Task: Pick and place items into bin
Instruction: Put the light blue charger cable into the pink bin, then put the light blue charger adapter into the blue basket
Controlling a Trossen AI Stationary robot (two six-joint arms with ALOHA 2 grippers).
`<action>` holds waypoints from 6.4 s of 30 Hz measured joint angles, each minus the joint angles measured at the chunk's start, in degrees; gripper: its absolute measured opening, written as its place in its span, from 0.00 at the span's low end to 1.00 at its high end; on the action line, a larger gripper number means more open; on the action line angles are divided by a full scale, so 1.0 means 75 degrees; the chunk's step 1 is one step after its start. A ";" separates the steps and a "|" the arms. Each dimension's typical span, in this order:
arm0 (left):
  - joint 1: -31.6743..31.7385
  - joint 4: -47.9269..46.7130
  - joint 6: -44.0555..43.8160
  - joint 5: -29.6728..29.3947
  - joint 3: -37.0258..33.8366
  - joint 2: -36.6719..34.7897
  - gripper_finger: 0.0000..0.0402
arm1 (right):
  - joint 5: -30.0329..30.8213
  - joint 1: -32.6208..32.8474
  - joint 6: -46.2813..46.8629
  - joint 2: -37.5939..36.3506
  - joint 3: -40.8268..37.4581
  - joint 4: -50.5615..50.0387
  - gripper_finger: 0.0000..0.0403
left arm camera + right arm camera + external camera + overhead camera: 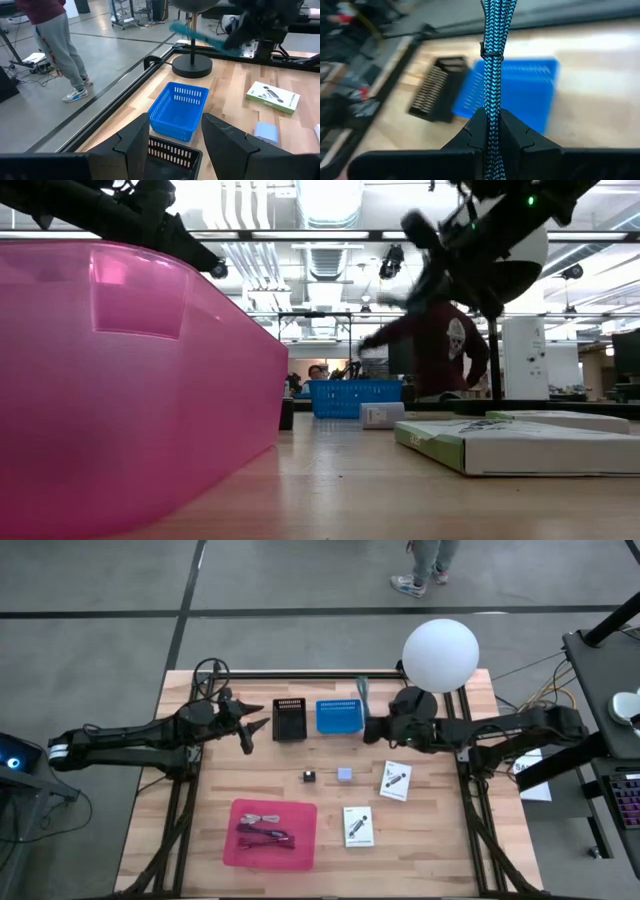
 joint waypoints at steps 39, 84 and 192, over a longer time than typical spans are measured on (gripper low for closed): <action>0.0312 0.5839 -0.3193 0.2958 0.0014 0.2773 0.41 | -0.2839 0.0275 -0.4173 0.2054 0.0328 0.7282 0.04; 0.0443 0.9754 -0.4612 0.3655 0.1329 0.5941 0.09 | -0.3564 0.0271 -0.4544 0.2008 0.1151 0.4873 0.04; -0.3595 0.2038 -1.0360 0.6598 0.1421 0.5631 0.55 | -0.7159 0.0405 -0.3961 0.1952 0.1145 -0.0897 0.25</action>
